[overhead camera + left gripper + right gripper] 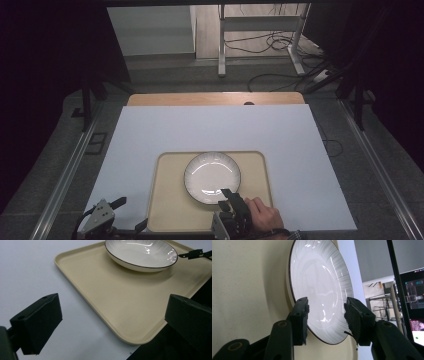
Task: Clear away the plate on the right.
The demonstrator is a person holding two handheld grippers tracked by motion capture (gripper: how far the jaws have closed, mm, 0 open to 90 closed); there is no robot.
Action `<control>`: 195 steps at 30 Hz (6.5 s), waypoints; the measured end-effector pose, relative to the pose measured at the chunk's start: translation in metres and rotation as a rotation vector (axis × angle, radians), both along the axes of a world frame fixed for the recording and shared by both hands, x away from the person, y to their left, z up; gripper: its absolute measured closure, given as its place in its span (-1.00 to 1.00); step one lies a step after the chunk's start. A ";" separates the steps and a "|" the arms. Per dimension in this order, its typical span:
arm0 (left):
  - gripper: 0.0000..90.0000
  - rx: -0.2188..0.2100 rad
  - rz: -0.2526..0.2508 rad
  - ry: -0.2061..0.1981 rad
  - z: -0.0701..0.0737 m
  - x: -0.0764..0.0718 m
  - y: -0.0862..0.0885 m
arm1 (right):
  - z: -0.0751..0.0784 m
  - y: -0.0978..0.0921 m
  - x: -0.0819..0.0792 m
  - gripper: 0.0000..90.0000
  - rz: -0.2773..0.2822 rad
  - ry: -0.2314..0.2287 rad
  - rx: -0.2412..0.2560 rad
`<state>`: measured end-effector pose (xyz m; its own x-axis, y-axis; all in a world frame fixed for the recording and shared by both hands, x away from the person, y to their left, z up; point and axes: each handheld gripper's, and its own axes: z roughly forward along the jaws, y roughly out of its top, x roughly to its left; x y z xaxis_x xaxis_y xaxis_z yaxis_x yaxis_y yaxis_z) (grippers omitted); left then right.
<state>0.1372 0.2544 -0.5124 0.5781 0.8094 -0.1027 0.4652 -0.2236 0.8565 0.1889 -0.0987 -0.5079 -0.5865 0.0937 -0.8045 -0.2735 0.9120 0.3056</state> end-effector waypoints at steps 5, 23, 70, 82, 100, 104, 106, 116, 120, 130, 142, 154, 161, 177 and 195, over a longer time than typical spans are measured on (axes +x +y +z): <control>-0.98 0.001 -0.001 0.000 0.000 0.000 0.000 | 0.002 -0.002 0.004 0.13 -0.013 0.028 0.025; -0.98 0.002 -0.001 0.000 0.000 0.000 0.000 | 0.014 -0.017 0.018 -0.03 -0.087 0.134 0.149; -0.98 0.003 -0.006 0.001 0.000 0.001 0.000 | 0.026 -0.061 0.043 -0.43 -0.207 0.326 0.342; -0.98 0.003 -0.008 0.002 0.000 0.001 -0.001 | 0.029 -0.075 0.046 -0.58 -0.241 0.371 0.413; -0.98 0.006 -0.015 0.006 0.000 0.001 -0.001 | 0.031 -0.094 0.050 -0.77 -0.279 0.454 0.491; -0.98 0.006 -0.015 0.007 0.000 0.002 -0.001 | 0.031 -0.098 0.050 -0.80 -0.287 0.472 0.510; -0.98 0.006 -0.016 0.008 0.000 0.002 -0.001 | 0.031 -0.099 0.050 -0.80 -0.288 0.474 0.514; -0.98 0.008 -0.018 0.010 0.000 0.002 -0.002 | 0.031 -0.109 0.051 -0.86 -0.310 0.506 0.562; -0.98 0.009 -0.018 0.010 0.000 0.002 -0.002 | 0.030 -0.113 0.051 -0.87 -0.324 0.507 0.571; -0.98 0.011 -0.020 0.013 0.000 0.002 -0.002 | 0.029 -0.125 0.051 -0.93 -0.360 0.511 0.601; -0.98 0.012 -0.020 0.014 0.000 0.002 -0.002 | 0.029 -0.142 0.048 -0.99 -0.403 0.493 0.629; -0.98 0.011 -0.020 0.015 0.000 0.002 -0.002 | 0.032 -0.156 0.044 -0.99 -0.425 0.503 0.684; -0.98 0.011 -0.019 0.015 0.000 0.002 -0.002 | 0.032 -0.165 0.042 -1.00 -0.440 0.500 0.708; -0.98 0.012 -0.019 0.017 0.000 0.002 -0.002 | 0.029 -0.193 0.034 -1.00 -0.496 0.489 0.779; -0.98 0.011 -0.020 0.019 0.000 0.003 -0.003 | 0.015 -0.221 0.030 -1.00 -0.564 0.513 0.838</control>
